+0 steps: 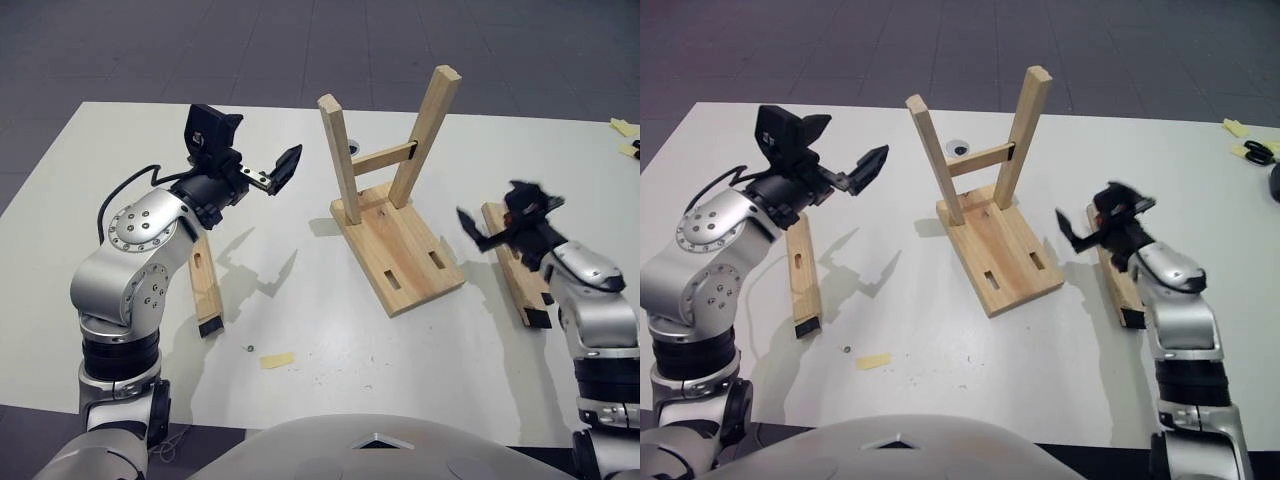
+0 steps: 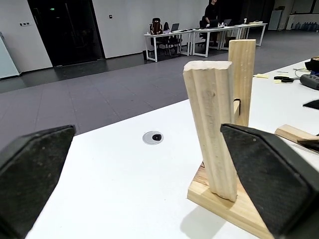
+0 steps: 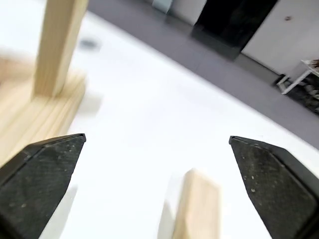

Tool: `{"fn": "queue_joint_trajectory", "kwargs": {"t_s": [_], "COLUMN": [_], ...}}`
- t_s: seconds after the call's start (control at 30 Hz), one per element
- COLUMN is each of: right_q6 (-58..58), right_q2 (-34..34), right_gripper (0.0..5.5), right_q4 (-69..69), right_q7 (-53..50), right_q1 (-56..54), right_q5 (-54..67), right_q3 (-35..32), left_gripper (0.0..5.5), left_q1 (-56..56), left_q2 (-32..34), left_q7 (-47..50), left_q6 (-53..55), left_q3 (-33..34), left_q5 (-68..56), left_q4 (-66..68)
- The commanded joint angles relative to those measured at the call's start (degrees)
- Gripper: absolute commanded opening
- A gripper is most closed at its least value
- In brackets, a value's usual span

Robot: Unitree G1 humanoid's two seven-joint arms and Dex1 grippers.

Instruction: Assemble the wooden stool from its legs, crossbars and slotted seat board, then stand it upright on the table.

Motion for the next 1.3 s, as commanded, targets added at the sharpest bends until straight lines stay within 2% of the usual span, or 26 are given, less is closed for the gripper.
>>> {"fn": "queue_joint_trajectory", "kwargs": {"t_s": [0.03, 0.2, 0.33, 0.43, 0.53, 0.63, 0.73, 0.8, 0.9, 1.0, 1.3], "right_q6": [-1.0, 0.6, 0.5, -5.5, -4.8, -4.1, -3.9, -4.1, -6.9, -11.0, -11.3], "right_q2": [-0.4, 1.9, 3.3, 7.8, 11.4, 10.4, 5.6, 2.9, 1.3, 2.4, 4.5], "right_gripper": [5.33, 5.33, 5.33, 5.33, 5.33, 5.33, 5.33, 5.33, 5.33, 5.33, 5.33], "right_q4": [-3.4, -8.6, -8.2, -5.1, -2.2, 4.9, 15.0, 20.8, 23.8, 24.2, 24.8], "right_q7": [3.5, 6.9, 5.2, 1.1, -0.1, -3.2, -6.2, -7.3, -3.7, 0.3, 1.8], "right_q1": [4.8, 5.4, 4.1, 2.7, 3.8, 3.4, 1.9, 1.3, 1.9, 4.3, 6.5], "right_q5": [-1.8, 1.3, 1.6, 5.6, 14.5, 17.8, 15.1, 12.6, 10.8, 10.9, 11.1], "right_q3": [4.1, 5.2, 2.8, -5.0, -14.2, -23.1, -27.2, -27.7, -25.6, -24.7, -23.5], "left_gripper": [5.40, 5.40, 5.40, 5.40, 5.40, 5.40, 5.40, 5.40, 5.40, 5.40, 5.40], "left_q1": [-0.4, 0.0, 0.2, 0.8, 1.6, 3.3, 5.5, 6.1, 6.5, 6.9, 7.1], "left_q2": [1.1, 0.1, -0.2, -0.2, -0.6, -0.9, -1.3, -1.6, -2.1, -2.5, -2.9], "left_q7": [0.5, 0.5, 0.2, 0.3, 1.0, 1.6, 2.2, 2.5, 2.9, 3.1, 3.1], "left_q6": [-0.8, -1.1, -1.1, -1.1, -1.2, -0.9, -0.7, -0.6, -0.5, -0.8, -0.7], "left_q3": [2.2, 1.2, 0.9, 1.7, 2.8, 3.8, 4.3, 4.1, 3.5, 3.1, 2.7], "left_q5": [1.8, 3.0, 3.5, 3.5, 3.6, 3.4, 3.5, 3.5, 3.7, 3.9, 4.6], "left_q4": [1.7, 2.0, 1.9, 1.7, 1.3, 0.0, -1.4, -1.8, -2.4, -2.2, -2.2]}}
